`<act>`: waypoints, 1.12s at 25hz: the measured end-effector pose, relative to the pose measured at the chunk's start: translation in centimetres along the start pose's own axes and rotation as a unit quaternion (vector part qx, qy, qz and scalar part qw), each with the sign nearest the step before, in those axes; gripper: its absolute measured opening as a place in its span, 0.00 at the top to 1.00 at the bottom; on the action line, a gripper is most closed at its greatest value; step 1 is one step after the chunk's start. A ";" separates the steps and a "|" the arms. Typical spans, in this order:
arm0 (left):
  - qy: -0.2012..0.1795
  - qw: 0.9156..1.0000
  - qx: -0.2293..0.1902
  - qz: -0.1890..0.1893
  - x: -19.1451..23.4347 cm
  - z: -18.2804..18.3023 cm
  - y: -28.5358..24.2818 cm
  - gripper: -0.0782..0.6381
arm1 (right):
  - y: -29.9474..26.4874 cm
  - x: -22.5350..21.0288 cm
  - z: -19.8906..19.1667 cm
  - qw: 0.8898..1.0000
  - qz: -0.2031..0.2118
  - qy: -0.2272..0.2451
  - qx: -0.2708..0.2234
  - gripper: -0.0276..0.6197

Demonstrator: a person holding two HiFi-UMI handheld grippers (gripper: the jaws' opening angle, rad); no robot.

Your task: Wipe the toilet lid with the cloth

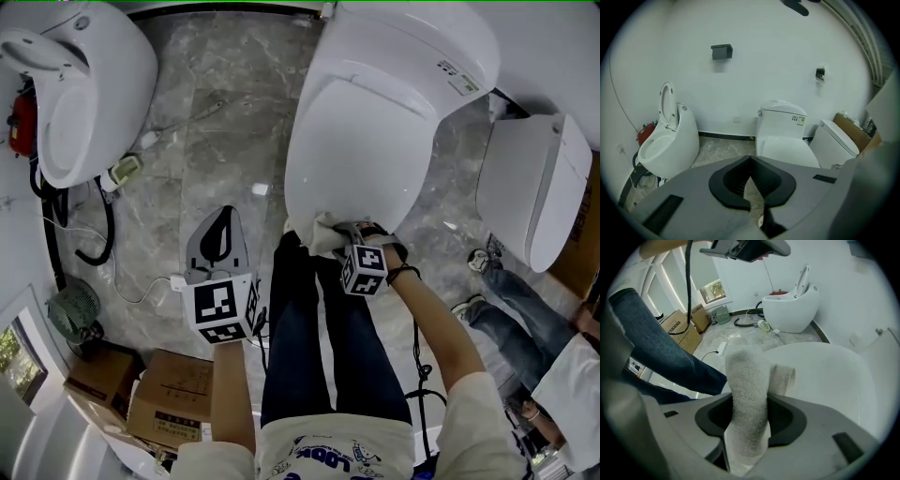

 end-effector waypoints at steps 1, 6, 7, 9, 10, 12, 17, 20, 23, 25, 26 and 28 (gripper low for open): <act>-0.002 1.000 0.000 -0.002 -0.2 0.2 -0.2 0.89 | 0.4 -0.9 -0.3 1.000 -0.004 -0.001 -0.001 0.66; -0.010 1.000 0.001 -0.006 -0.9 1.1 -1.0 0.89 | 2.5 -6.6 -1.7 0.999 -0.030 -0.036 -0.014 0.66; -0.013 1.000 0.002 -0.007 -1.0 1.2 -1.2 0.89 | 2.9 -7.9 -1.8 0.998 -0.036 -0.043 -0.016 0.66; -0.016 1.000 0.004 -0.008 -1.2 1.4 -1.5 0.89 | 3.8 -10.5 -2.0 0.997 -0.051 -0.060 -0.023 0.66; -0.017 1.000 0.005 -0.008 -1.3 1.6 -1.7 0.89 | 4.2 -11.8 -2.1 0.995 -0.058 -0.072 -0.027 0.66; -0.017 1.000 0.006 -0.010 -1.6 1.8 -2.0 0.89 | 5.0 -14.4 -2.4 0.991 -0.072 -0.103 -0.037 0.66; -0.019 1.000 0.009 -0.014 -2.0 2.2 -2.8 0.89 | 6.6 -19.9 -2.7 0.981 -0.100 -0.159 -0.051 0.66; -0.020 1.000 0.010 -0.015 -2.3 2.5 -3.3 0.89 | 7.4 -22.7 -3.1 0.975 -0.118 -0.179 -0.053 0.66; -0.022 1.000 0.011 -0.017 -2.7 2.7 -3.7 0.89 | 8.1 -24.7 -3.7 0.970 -0.132 -0.196 -0.056 0.66; -0.023 1.000 0.012 -0.018 -2.8 2.8 -3.9 0.89 | 8.4 -25.7 -4.1 0.967 -0.144 -0.202 -0.056 0.66; -0.023 0.999 0.012 -0.019 -2.8 2.9 -4.1 0.89 | 8.6 -26.2 -4.4 0.965 -0.150 -0.207 -0.058 0.66; -0.025 0.999 0.013 -0.020 -2.8 3.0 -4.2 0.89 | 8.9 -27.1 -5.1 0.959 -0.161 -0.225 -0.063 0.66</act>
Point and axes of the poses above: the fingertips, and each gripper's own axes: y backward along the fingers, x to its left, z out of its top, the point moved 9 cm from there along y, backward along the fingers, and after that the axes turned 12 degrees about -y, right-handed, at the moved point
